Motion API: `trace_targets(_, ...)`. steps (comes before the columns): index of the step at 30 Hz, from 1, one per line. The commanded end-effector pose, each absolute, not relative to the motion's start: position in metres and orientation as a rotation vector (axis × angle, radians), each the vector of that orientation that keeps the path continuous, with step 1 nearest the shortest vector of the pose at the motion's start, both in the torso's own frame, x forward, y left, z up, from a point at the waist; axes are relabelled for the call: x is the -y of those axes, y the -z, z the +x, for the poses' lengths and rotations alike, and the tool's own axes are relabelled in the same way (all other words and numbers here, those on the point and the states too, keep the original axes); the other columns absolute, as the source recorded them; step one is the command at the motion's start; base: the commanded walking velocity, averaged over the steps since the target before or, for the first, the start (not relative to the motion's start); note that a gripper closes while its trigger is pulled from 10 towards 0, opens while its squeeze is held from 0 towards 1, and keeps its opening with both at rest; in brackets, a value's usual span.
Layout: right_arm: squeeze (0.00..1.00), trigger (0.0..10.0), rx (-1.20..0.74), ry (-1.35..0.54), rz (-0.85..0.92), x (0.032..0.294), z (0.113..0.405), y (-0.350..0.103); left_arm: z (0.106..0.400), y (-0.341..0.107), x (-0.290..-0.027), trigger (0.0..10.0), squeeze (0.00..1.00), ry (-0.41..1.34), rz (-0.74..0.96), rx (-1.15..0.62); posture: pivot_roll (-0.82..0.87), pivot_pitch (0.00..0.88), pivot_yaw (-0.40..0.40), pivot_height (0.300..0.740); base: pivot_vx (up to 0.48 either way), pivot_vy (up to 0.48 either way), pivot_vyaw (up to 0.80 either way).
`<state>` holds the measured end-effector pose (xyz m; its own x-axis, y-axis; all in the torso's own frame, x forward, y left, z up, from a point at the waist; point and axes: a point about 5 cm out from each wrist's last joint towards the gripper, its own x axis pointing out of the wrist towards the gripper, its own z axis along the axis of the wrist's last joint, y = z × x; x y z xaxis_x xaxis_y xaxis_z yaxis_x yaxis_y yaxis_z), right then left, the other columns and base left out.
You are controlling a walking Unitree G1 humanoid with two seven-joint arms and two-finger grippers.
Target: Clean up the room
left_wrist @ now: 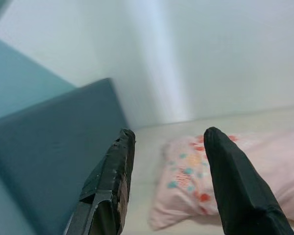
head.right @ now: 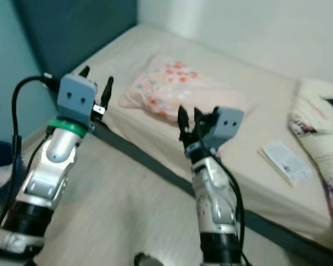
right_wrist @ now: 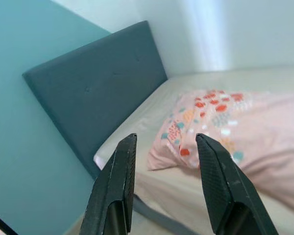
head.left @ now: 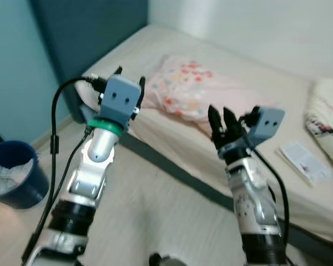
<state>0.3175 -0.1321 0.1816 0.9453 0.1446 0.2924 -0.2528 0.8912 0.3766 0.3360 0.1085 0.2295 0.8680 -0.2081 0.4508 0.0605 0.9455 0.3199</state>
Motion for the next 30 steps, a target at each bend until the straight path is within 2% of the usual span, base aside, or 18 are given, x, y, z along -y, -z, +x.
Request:
trace_targets(1,0.00,10.0,0.245,-0.192,0.472,0.138,0.317,-0.179,0.335,-0.225,-0.102,10.0,0.00,0.174,0.289,0.489,-0.16,0.026,0.031,0.738,0.000,0.000,-0.77)
trace_targets(6,0.00,10.0,0.252,-0.213,0.503,0.138,0.315,-0.182,0.335,-0.215,-0.098,10.0,0.00,0.199,0.237,0.431,-0.16,0.020,0.032,0.738,0.000,0.000,-0.77)
trace_targets(21,0.00,10.0,0.250,-0.295,0.518,0.131,0.312,-0.186,0.335,-0.211,-0.094,10.0,0.00,0.214,0.251,0.420,-0.16,0.017,0.034,0.738,0.000,0.000,-0.77)
trace_targets(25,0.00,10.0,0.244,-0.284,0.461,0.130,0.312,-0.183,0.335,-0.211,-0.094,10.0,0.00,0.208,0.267,0.429,-0.16,0.018,0.037,0.738,0.063,0.000,-0.38)
trace_targets(30,0.00,10.0,0.242,-0.297,0.423,0.127,0.311,-0.182,0.335,-0.210,-0.095,10.0,0.00,0.199,0.281,0.436,-0.16,0.020,0.037,0.738,0.414,0.000,0.00)
